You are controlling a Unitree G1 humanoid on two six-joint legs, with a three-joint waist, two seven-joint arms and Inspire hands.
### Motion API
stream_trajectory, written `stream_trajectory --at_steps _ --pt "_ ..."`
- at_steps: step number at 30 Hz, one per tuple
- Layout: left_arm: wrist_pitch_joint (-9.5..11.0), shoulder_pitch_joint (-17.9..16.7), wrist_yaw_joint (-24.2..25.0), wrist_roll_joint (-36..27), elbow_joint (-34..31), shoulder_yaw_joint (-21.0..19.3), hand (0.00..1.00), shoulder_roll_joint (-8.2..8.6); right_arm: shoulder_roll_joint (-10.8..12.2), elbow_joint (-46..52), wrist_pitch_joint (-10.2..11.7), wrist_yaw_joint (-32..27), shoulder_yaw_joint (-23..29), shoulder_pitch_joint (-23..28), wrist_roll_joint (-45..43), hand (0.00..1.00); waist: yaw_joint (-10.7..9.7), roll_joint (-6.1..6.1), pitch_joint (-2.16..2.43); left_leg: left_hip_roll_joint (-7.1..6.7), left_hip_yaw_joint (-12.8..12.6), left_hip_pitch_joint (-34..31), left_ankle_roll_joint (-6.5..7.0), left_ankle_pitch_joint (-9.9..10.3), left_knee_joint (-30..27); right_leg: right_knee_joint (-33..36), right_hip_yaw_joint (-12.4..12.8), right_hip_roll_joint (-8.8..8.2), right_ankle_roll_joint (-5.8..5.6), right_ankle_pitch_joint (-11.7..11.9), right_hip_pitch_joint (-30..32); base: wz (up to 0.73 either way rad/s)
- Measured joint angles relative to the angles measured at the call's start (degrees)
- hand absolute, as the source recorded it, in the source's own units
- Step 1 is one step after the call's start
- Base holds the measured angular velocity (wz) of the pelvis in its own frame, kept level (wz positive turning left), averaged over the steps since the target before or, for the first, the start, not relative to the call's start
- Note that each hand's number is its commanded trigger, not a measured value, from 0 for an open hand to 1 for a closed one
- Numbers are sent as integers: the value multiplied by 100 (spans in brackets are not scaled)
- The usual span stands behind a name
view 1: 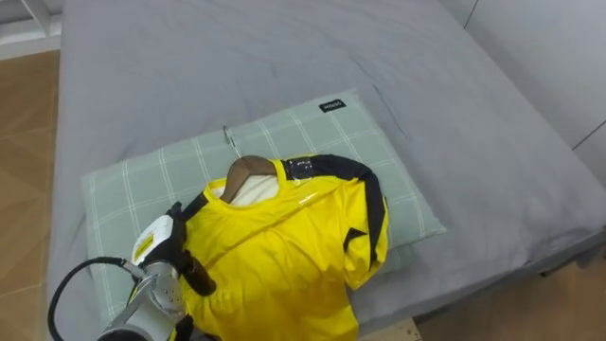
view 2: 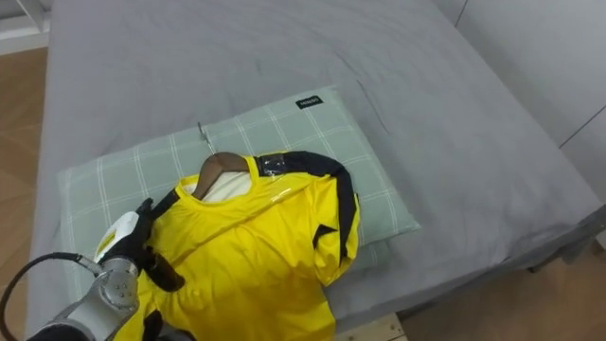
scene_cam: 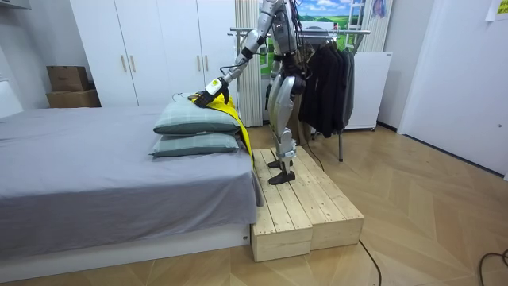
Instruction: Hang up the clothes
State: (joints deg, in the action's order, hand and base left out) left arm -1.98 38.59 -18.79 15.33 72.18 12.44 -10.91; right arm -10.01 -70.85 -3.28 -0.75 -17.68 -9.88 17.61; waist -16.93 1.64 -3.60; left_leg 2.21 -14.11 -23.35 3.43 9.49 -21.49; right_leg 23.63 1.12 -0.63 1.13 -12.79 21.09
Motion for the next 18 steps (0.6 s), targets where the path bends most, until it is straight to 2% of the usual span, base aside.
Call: stream_trajectory --at_steps 8,18 --pt "114 73 -80 -458 1 -96 0 -1 -2 -16 19 9 -139 -26 -5 0 -1 -20 2 4 7 -1 1 0 -24 8 -2 0 1 1 -13 0" --pt "114 73 -61 -464 13 -95 0 -1 -3 -22 18 15 -144 -26 -3 0 -1 -17 0 5 16 -2 11 -11 -27 13 -9 0 1 1 -17 0"
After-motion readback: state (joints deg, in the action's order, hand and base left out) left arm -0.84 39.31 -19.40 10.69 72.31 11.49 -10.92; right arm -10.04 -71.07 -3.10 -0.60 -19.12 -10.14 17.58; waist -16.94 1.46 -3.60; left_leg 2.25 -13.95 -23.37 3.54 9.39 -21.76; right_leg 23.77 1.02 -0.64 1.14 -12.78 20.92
